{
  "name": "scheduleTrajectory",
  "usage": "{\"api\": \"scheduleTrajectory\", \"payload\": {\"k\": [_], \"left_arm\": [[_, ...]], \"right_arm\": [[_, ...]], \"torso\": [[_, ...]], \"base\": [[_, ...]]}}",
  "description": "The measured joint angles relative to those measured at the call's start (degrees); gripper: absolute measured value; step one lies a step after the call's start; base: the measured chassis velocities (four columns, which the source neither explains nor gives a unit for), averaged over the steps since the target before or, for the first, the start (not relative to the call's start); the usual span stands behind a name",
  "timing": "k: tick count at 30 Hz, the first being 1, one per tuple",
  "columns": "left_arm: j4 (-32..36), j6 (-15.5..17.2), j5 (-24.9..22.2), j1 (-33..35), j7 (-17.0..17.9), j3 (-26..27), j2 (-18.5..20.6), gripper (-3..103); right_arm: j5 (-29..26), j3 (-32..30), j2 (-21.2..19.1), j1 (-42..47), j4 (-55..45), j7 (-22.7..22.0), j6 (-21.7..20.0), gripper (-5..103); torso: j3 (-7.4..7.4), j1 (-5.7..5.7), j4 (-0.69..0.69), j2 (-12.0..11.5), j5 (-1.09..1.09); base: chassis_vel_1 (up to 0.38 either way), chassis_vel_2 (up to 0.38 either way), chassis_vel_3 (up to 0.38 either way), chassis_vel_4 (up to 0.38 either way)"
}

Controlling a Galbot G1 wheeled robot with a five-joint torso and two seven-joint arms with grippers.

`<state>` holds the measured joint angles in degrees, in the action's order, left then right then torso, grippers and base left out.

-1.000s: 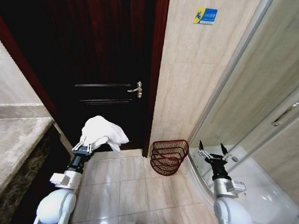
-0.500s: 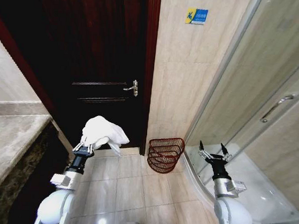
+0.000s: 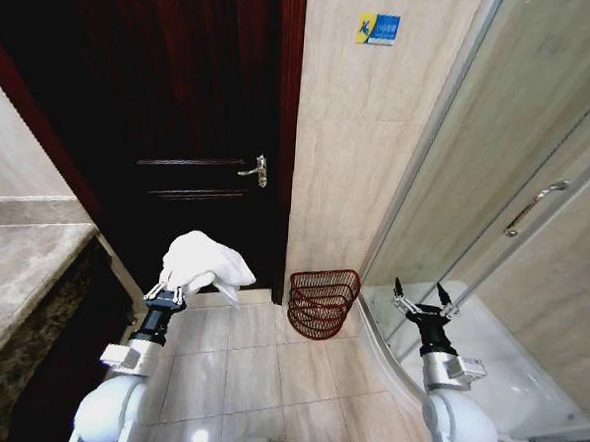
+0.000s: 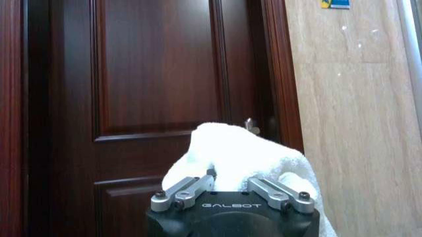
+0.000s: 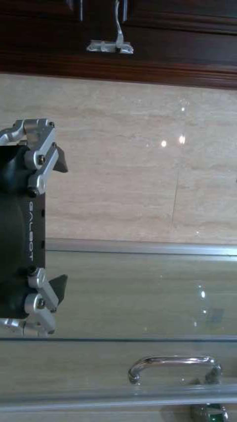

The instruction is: Discard the used towel into the hamper.

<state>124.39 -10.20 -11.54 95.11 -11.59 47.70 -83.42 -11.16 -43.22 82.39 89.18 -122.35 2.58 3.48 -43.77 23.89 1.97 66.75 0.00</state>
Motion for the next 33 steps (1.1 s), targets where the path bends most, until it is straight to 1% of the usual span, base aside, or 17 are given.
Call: {"api": "scheduleTrajectory", "payload": {"k": [4,5,14,20,24,33], "left_arm": [[-0.53,-0.02,0.02,-0.06,0.08,0.04,0.14,6],[-0.53,-0.02,0.02,-0.06,0.08,0.04,0.14,6],[-1.24,-0.67,0.51,-0.12,0.14,0.05,0.3,6],[-1.36,-0.8,0.55,-0.12,0.16,0.05,0.39,6],[-1.73,-0.81,0.51,-0.16,0.16,0.03,0.53,6],[-2.78,-1.19,0.52,-0.39,-0.05,-0.13,0.39,6]], "right_arm": [[0.07,0.01,0.28,0.0,-0.23,-0.01,-0.01,100],[0.07,0.01,0.28,0.0,-0.23,-0.01,-0.01,100],[0.14,-0.02,0.59,0.4,-0.67,-0.11,0.13,100],[0.13,0.12,0.72,0.61,-0.84,-0.42,0.14,100],[0.29,0.66,1.09,0.87,-1.02,-0.44,0.17,100],[0.24,0.34,0.92,0.79,-1.11,-0.43,0.17,100]], "torso": [[0.94,-0.8,0.0,-1.74,0.0],[0.94,-0.8,0.0,-1.74,0.0],[2.53,-1.99,0.0,-4.5,0.0],[3.03,-2.4,0.0,-5.4,0.0],[3.63,-2.92,0.0,-6.53,0.0],[4.64,-3.69,0.0,-8.3,0.0]], "base": [[0.0,0.0,0.0,0.0],[0.0,0.0,0.0,0.0],[0.0,0.0,0.0,0.0],[-0.038,-0.044,-0.037,-0.046],[-0.065,-0.066,-0.071,-0.074],[-0.096,-0.102,-0.094,-0.093]]}}
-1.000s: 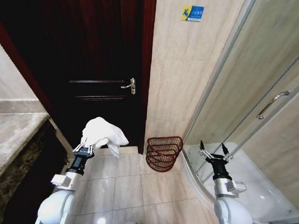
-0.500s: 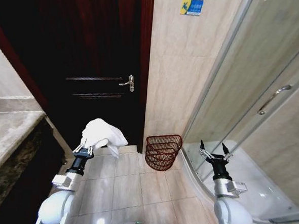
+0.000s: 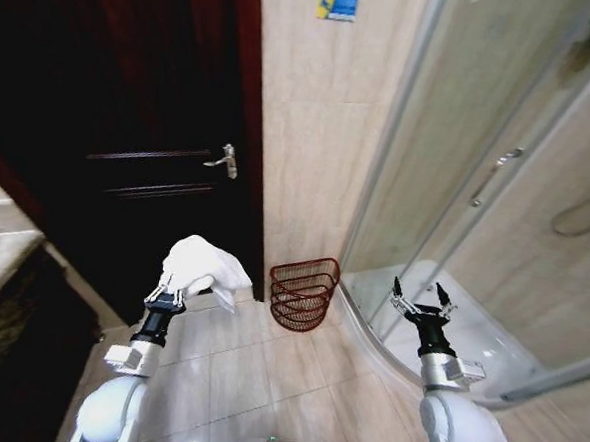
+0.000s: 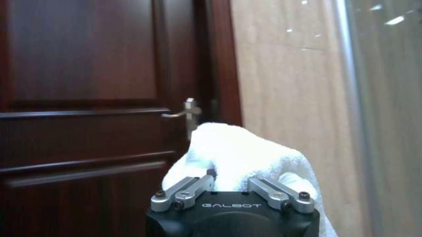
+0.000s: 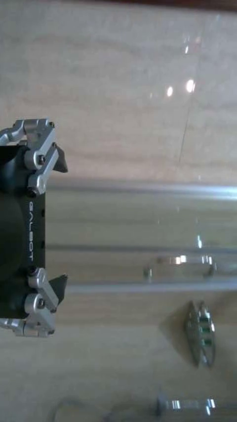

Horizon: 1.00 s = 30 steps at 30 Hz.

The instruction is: Discard the used towel into the hamper.

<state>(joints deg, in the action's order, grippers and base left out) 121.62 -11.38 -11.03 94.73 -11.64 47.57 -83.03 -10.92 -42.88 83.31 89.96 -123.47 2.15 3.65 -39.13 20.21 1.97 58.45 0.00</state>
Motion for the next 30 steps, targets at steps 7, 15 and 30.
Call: {"api": "scheduleTrajectory", "payload": {"k": [7,15,30], "left_arm": [[-0.92,-0.23,-0.33,-0.36,-0.81,-0.25,-0.22,6],[-2.22,-0.41,-0.8,-0.62,-1.59,-0.34,-0.04,6],[-3.37,-0.44,-0.97,-0.99,-1.35,-0.23,-0.06,6]], "right_arm": [[0.34,0.61,0.34,0.14,0.18,0.14,0.0,100],[0.39,0.37,0.35,-0.4,0.78,0.18,-0.01,100],[0.37,0.33,0.31,-0.72,1.58,0.24,0.13,100]], "torso": [[0.71,-0.58,-0.01,-1.3,0.0],[1.33,-1.11,0.0,-2.45,0.0],[3.58,-2.9,0.0,-6.5,0.0]], "base": [[-0.119,-0.126,-0.112,-0.119],[-0.043,-0.053,-0.057,-0.053],[0.0,0.0,0.0,0.0]]}}
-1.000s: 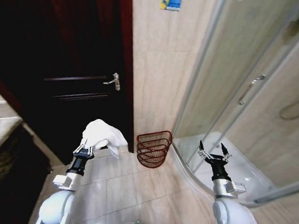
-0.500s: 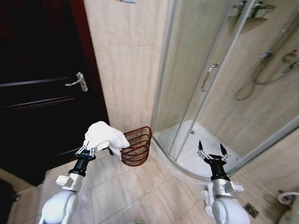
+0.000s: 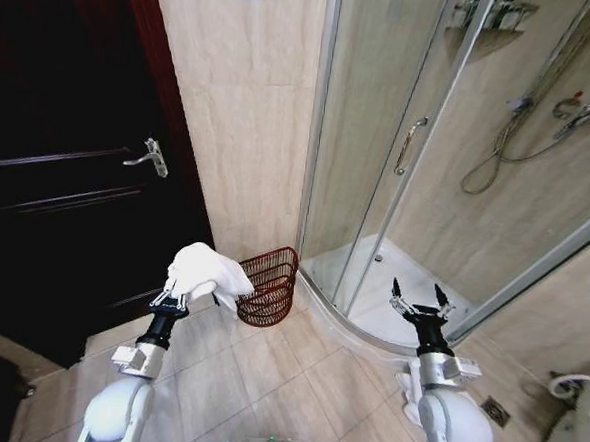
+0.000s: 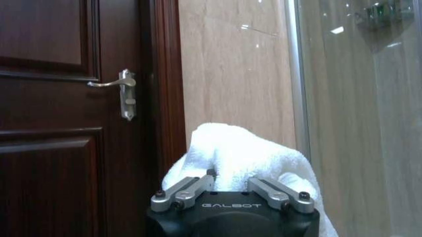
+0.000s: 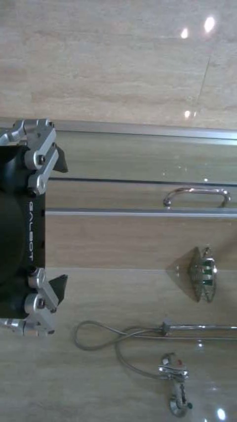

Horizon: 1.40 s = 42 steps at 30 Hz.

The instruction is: Discard the used towel into the hamper.

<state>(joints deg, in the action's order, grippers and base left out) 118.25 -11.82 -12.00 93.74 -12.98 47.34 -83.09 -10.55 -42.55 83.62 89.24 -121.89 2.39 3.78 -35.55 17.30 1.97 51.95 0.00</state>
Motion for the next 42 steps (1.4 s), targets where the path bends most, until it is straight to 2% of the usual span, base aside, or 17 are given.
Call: {"api": "scheduleTrajectory", "payload": {"k": [42], "left_arm": [[-2.65,-1.09,1.15,-0.56,0.15,-0.19,-0.29,6]], "right_arm": [[-0.53,-0.3,-0.5,0.41,0.74,0.12,0.95,100]], "torso": [[5.82,-4.42,0.0,-10.25,0.0]], "base": [[0.0,0.0,0.0,0.0]]}}
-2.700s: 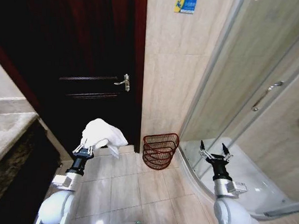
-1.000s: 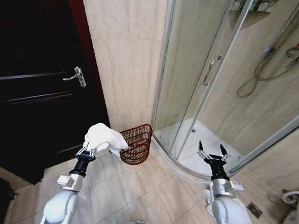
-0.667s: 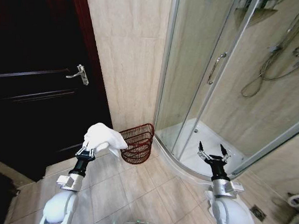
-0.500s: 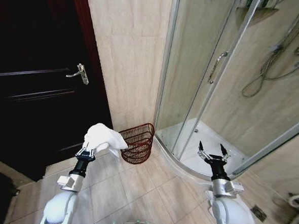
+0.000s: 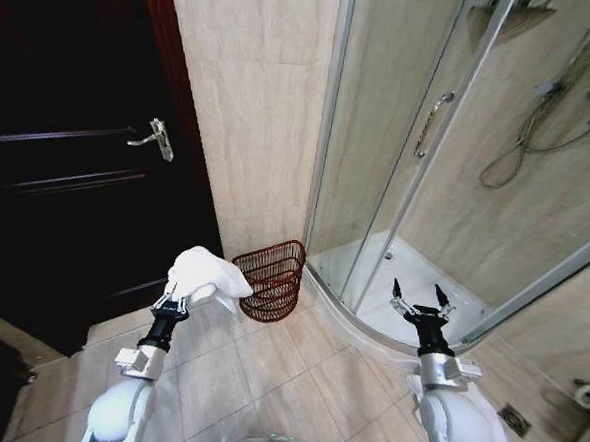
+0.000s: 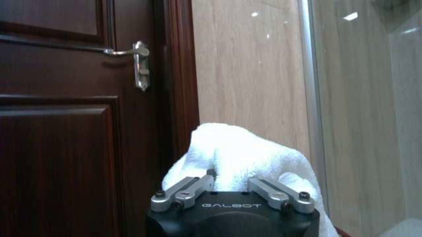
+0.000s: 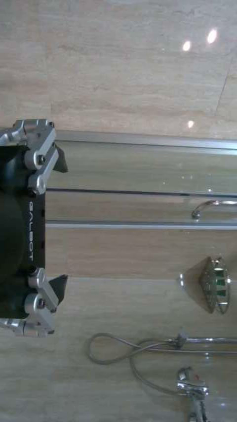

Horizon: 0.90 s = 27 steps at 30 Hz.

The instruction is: Discard the used towel into the hamper.

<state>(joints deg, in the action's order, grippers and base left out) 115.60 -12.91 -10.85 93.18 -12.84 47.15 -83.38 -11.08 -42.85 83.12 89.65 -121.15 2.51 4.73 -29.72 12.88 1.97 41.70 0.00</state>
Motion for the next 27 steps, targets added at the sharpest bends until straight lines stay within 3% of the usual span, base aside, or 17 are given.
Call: {"api": "scheduleTrajectory", "payload": {"k": [9,22,27], "left_arm": [[-1.68,-1.06,1.19,-1.8,1.51,-0.23,0.05,6],[-3.46,-1.45,2.23,-2.65,-1.16,-0.85,0.02,6],[-3.86,-1.59,2.24,-2.86,-3.91,-1.06,0.99,6]], "right_arm": [[-0.31,-0.36,-0.04,0.19,0.33,-0.05,0.16,100],[0.01,-0.19,-0.18,0.12,0.57,0.03,0.19,100],[0.06,-0.03,-0.18,0.1,0.69,0.03,0.19,100]], "torso": [[0.7,-0.47,0.0,-1.17,0.0],[0.56,-0.36,0.0,-0.91,0.0],[0.48,-0.29,0.0,-0.8,0.0]], "base": [[0.0,0.0,0.0,0.0],[-0.047,0.05,0.052,-0.052],[-0.125,0.125,0.104,-0.126]]}}
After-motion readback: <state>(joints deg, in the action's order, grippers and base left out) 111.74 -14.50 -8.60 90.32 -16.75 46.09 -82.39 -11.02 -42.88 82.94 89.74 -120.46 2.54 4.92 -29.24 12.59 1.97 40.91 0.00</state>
